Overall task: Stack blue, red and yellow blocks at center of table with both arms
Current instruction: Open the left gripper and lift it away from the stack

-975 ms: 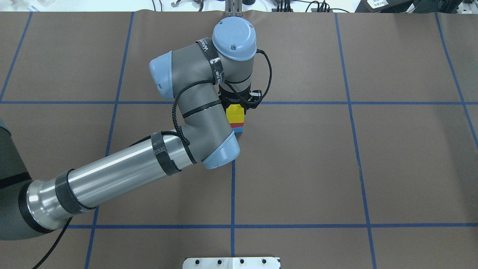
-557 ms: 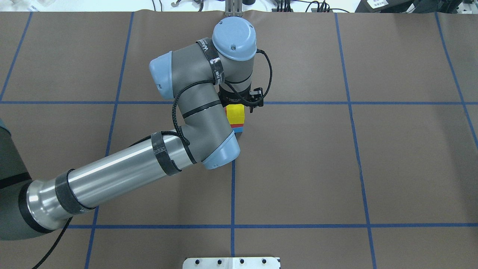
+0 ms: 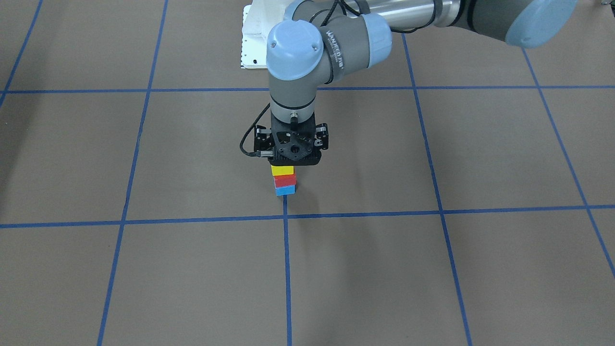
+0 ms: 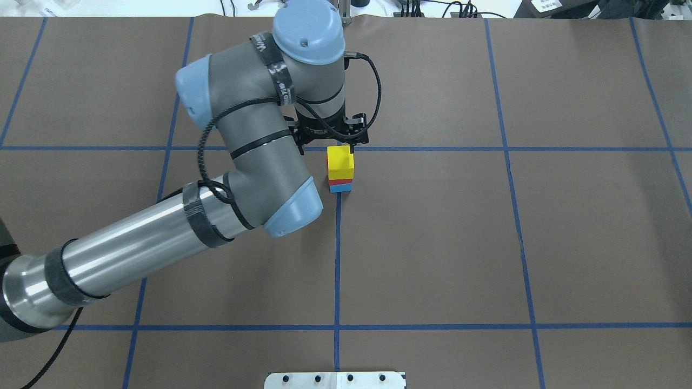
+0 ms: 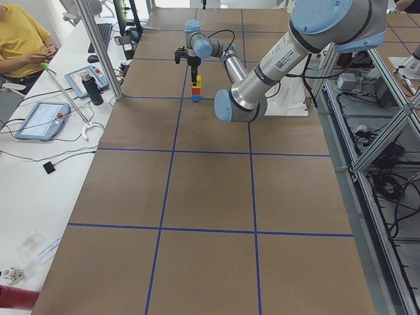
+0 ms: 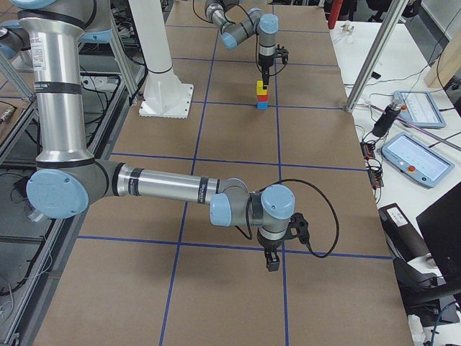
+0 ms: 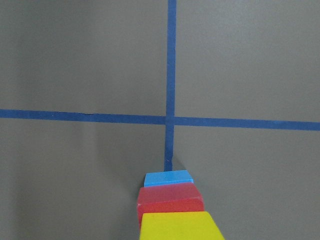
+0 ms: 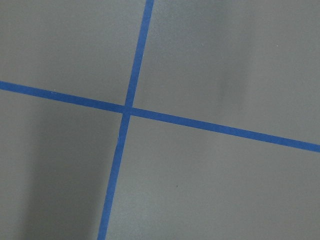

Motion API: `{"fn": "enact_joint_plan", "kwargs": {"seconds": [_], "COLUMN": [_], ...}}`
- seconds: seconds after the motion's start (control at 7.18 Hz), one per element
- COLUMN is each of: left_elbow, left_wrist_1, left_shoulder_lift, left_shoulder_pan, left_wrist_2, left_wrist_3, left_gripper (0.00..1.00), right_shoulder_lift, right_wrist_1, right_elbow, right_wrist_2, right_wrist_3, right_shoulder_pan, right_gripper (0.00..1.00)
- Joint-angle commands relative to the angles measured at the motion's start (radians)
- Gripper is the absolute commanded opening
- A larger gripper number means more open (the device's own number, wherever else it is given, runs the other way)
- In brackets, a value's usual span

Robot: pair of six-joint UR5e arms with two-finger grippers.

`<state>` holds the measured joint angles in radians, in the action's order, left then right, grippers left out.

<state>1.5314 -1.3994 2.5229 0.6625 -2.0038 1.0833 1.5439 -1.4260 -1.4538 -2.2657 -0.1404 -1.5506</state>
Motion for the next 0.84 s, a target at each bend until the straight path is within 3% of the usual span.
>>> {"fn": "enact_joint_plan", "kwargs": {"seconds": [0.0, 0.14, 0.28, 0.42, 0.7], "left_elbow": [0.343, 0.489, 0.541, 0.544, 0.485], "left_wrist_1": [0.164, 0.165, 0.163, 0.149, 0.021], "left_shoulder_lift": [-0.221, -0.397, -0.523, -0.644, -0.85], "left_shoulder_pan": [0.089, 0.154, 0.269, 0.389, 0.607], "left_wrist_2": [-0.02, -0.024, -0.064, -0.117, -0.127], "left_wrist_3": [-0.232, -0.401, -0.566, -0.662, -1.026], "left_gripper": [1.0, 1.0, 1.0, 1.0, 1.0], "right_shoulder_lift": [0.002, 0.007, 0.013, 0.013, 0.019], "right_wrist_1": [-0.001, -0.001, 0.001, -0.001, -0.001], "right_elbow": [0.0, -0.01, -0.016, -0.016, -0.025], "right_wrist_2": [0.0, 0.0, -0.002, -0.002, -0.011], "right_wrist_3": [-0.002, -0.002, -0.002, -0.001, -0.001], "right_shoulder_pan": [0.0, -0.002, -0.002, -0.003, -0.003], "right_gripper": [1.0, 1.0, 1.0, 1.0, 1.0]}}
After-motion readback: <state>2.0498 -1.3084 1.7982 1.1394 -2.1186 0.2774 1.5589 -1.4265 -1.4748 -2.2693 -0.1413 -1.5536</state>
